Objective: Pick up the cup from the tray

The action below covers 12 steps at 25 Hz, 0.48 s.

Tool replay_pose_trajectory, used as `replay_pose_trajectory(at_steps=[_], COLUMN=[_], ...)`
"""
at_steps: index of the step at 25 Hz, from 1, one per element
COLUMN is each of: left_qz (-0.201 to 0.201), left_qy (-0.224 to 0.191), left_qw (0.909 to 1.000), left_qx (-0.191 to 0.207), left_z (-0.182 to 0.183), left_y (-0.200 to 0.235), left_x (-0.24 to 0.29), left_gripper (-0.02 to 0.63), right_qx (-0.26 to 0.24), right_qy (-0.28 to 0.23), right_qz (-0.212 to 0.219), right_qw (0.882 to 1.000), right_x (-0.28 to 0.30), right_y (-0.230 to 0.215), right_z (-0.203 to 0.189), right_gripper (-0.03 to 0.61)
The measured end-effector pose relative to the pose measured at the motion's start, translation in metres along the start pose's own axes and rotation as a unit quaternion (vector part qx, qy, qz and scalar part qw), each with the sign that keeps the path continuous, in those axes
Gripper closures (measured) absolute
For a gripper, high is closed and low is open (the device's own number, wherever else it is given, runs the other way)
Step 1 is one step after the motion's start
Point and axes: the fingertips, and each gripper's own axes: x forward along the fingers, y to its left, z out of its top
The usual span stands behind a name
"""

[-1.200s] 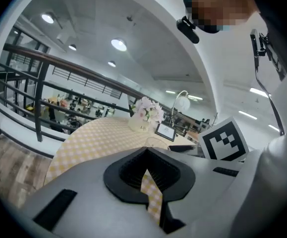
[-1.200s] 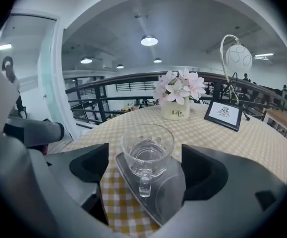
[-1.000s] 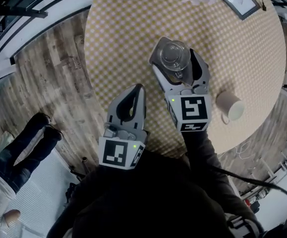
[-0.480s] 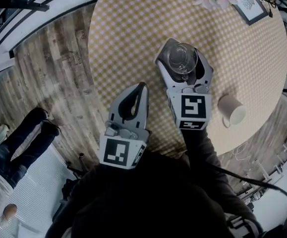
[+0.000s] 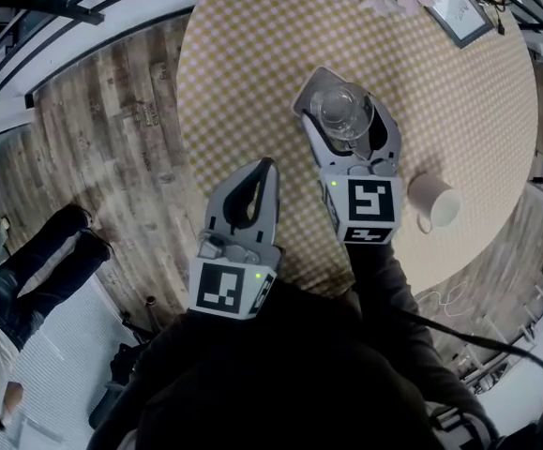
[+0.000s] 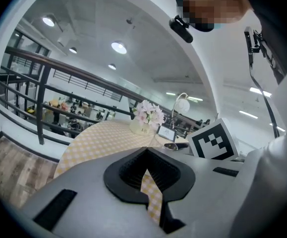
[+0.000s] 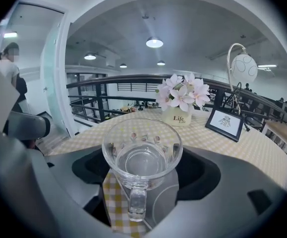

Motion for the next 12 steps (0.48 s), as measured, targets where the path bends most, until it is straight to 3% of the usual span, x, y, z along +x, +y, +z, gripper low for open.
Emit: replay_pose_trajectory(at_steps=[7,12], left_qz=[-0.001,0.006], left_qy=[-0.019,-0.030], left_qw=[0.9998,0.9995], left_qx=[0.005,0.003], left_z=[0.006,-0.009], left_y=[-0.017,-0.027], left_x=[-0.019,-0.032], left_gripper=[0.609,0.608], right_qx=[-0.010,-0.012], right_qy=[-0.016,-0.025], right_qz=[0.003,0.019], right_qw=[1.000,0.999], right_x=[-0.026,-0.039], right_y=[0.006,0.022], right_z=[0.009,-0.008], right_gripper=[0.181,0.181])
